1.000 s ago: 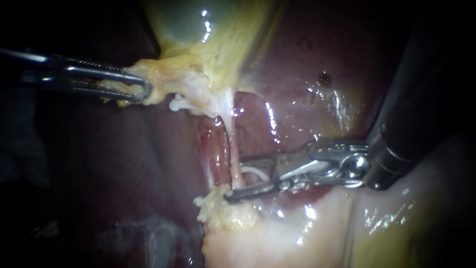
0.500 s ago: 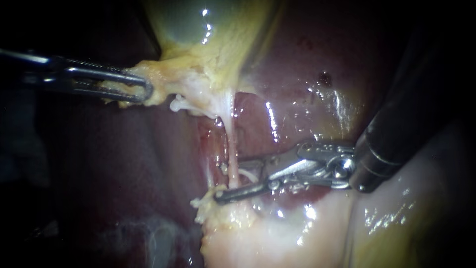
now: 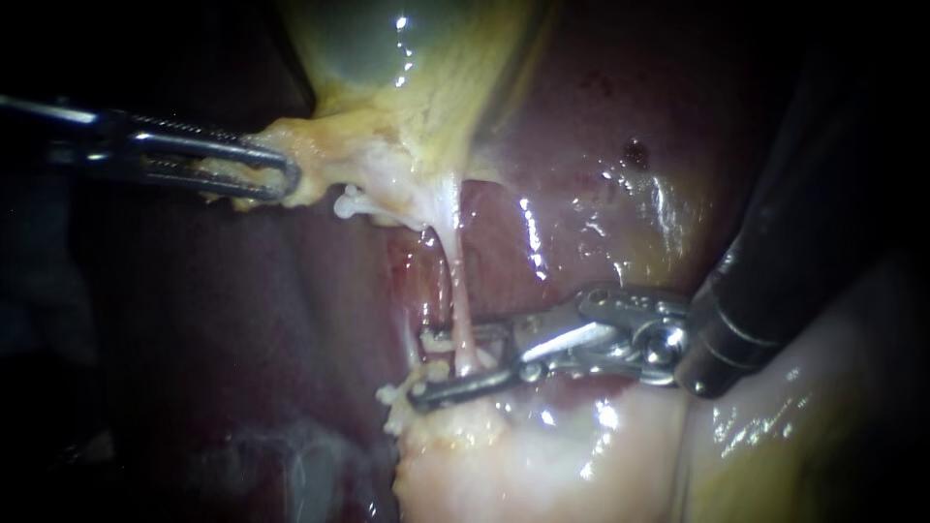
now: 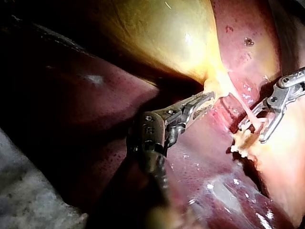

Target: Clipping first clip right tube

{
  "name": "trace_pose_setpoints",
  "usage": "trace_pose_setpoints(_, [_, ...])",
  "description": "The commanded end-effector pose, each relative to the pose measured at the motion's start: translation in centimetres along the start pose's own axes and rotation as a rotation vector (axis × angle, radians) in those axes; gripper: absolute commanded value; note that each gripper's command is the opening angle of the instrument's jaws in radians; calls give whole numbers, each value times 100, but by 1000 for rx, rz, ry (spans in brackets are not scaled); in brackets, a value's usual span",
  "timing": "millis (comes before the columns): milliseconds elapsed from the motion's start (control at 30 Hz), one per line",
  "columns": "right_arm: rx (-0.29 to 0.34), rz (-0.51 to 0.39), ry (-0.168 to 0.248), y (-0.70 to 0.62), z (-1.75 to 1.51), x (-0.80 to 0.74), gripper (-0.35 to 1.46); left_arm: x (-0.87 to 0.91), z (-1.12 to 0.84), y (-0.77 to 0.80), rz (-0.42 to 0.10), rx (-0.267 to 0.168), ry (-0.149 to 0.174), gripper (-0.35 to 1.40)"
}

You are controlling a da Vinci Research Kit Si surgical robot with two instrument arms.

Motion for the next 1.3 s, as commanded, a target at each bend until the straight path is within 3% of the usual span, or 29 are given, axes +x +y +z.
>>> trace_pose_setpoints(33, [7, 1, -1, -3, 0, 1, 47, 0, 0, 0, 0, 0, 0, -35])
trace_pose_setpoints(200, [51, 13, 17, -19, 1, 7, 47, 0, 0, 0, 0, 0, 0, -35])
trace_pose_setpoints(467, [99, 7, 2, -38, 0, 17, 47, 0, 1, 0, 1, -2, -1, -35])
trace_pose_setpoints(767, [101, 9, 2, -40, -2, 20, 39, -1, 1, -1, 1, -2, -1, -35])
trace_pose_setpoints(1167, [63, 9, -8, -31, -6, 19, -4, 0, 1, -1, 1, -2, -1, -35])
trace_pose_setpoints(1300, [61, 39, -15, -30, -9, 18, -35, 0, 1, -1, 1, -2, -1, -35])
